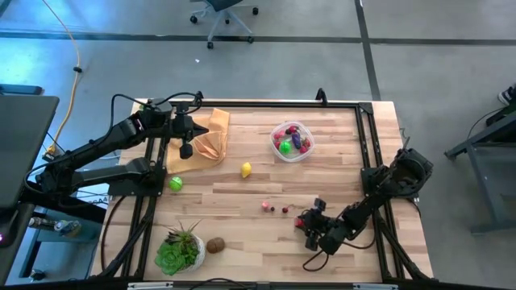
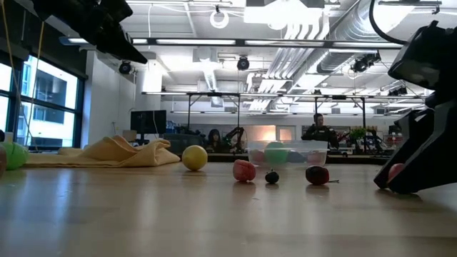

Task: Pick and placing Produce into tupperware
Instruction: Put the red cherry into the transparent container

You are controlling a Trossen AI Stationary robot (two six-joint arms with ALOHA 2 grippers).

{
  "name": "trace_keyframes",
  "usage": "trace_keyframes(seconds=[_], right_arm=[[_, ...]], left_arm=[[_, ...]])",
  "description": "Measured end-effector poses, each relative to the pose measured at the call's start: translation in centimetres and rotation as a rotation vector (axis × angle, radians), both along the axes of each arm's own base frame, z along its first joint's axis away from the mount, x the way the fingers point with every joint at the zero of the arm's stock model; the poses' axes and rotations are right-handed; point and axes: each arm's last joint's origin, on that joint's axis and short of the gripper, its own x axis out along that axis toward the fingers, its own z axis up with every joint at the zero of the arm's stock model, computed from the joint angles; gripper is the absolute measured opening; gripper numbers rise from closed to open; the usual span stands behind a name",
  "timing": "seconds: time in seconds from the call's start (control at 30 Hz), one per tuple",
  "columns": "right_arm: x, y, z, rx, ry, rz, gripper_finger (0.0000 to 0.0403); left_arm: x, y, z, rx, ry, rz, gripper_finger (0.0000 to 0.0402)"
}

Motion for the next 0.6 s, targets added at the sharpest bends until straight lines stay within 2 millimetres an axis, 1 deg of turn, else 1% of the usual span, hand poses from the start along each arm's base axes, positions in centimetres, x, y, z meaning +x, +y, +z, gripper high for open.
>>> trace_keyframes(seconds=[0.17,0.6], right_arm=[[-0.06,0.05,-0.01,0.008,-0.001,-0.005,0.0138],[-0.07,0.05,-0.01,0.019,-0.005,-0.019,0.0137]], left_arm=[[0.0,0.0,-0.01,0.0,0.0,0.0,0.0003],[0.0,0.0,0.01,0.001,0.0,0.0,0.0003]])
